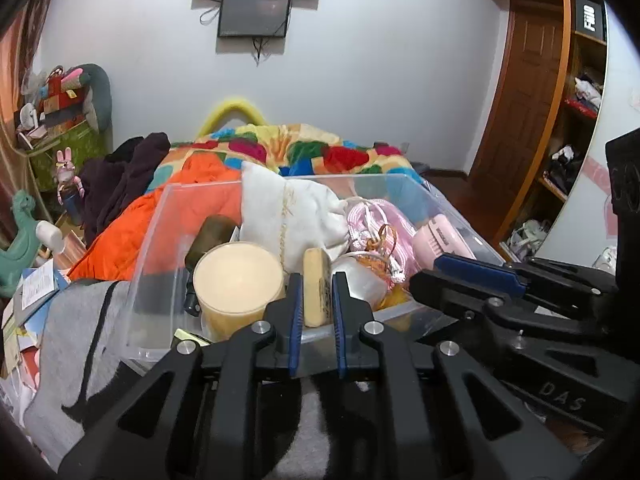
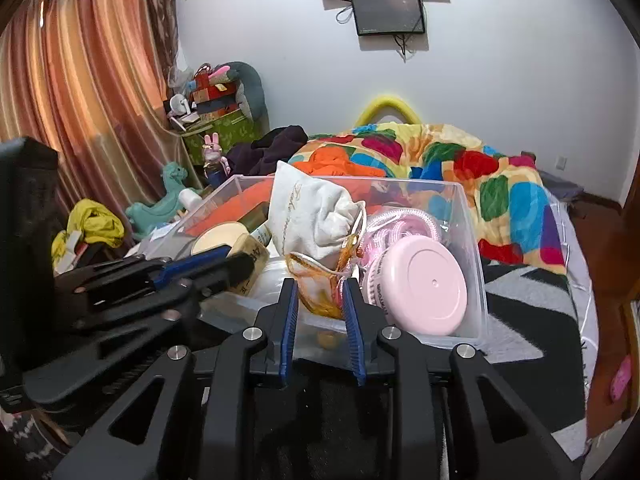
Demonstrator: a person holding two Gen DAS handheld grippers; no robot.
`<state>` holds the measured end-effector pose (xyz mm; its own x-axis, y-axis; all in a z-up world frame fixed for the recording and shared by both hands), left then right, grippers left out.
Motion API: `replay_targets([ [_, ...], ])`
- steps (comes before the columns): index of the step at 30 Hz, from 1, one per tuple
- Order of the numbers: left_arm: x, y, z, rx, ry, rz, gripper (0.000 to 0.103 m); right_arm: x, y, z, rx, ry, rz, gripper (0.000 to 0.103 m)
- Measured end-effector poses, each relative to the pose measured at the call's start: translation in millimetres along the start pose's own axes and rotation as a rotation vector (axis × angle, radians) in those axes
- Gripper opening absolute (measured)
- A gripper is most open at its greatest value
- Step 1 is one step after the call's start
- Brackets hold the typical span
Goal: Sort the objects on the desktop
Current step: 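Drop the tan bar into the box with the left tool while the right tool drops the charm in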
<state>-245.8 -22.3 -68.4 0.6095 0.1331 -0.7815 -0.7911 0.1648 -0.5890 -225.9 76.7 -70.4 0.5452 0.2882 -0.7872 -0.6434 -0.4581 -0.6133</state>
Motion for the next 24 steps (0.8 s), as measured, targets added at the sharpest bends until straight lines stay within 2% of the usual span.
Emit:
replay_targets([
  [12, 5, -24, -3, 0.042, -0.038, 0.007, 0.012, 3, -12, -5, -0.034, 0.021, -0.002, 0.022],
  [15, 5, -30, -4, 0.042, -0.049, 0.012, 0.012, 0, -21, -10, -0.023, 0.014, 0.020, 0.022],
  [20, 4, -45, -5, -0.020, -0.032, 0.051, 0.012, -4, -40, -14, -0.029, 0.023, 0.074, 0.022],
  [24, 3, -60, -4, -0.042, -0.017, 0.080, 0.012, -2, -52, -17, 0.033, 0.011, 0.099, 0.023],
])
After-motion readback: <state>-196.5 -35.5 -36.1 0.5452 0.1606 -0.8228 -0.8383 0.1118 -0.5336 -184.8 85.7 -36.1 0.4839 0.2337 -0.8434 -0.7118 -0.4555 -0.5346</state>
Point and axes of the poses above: each gripper's, at about its wrist camera, not at the fingertips, and y roughly the way its jaws point, z to its right, x to its underside, the point moved 6 cm from there along y, roughly the way its jaws point, and after that the axes turned 6 degrees about -y, right-handed, at the moved point
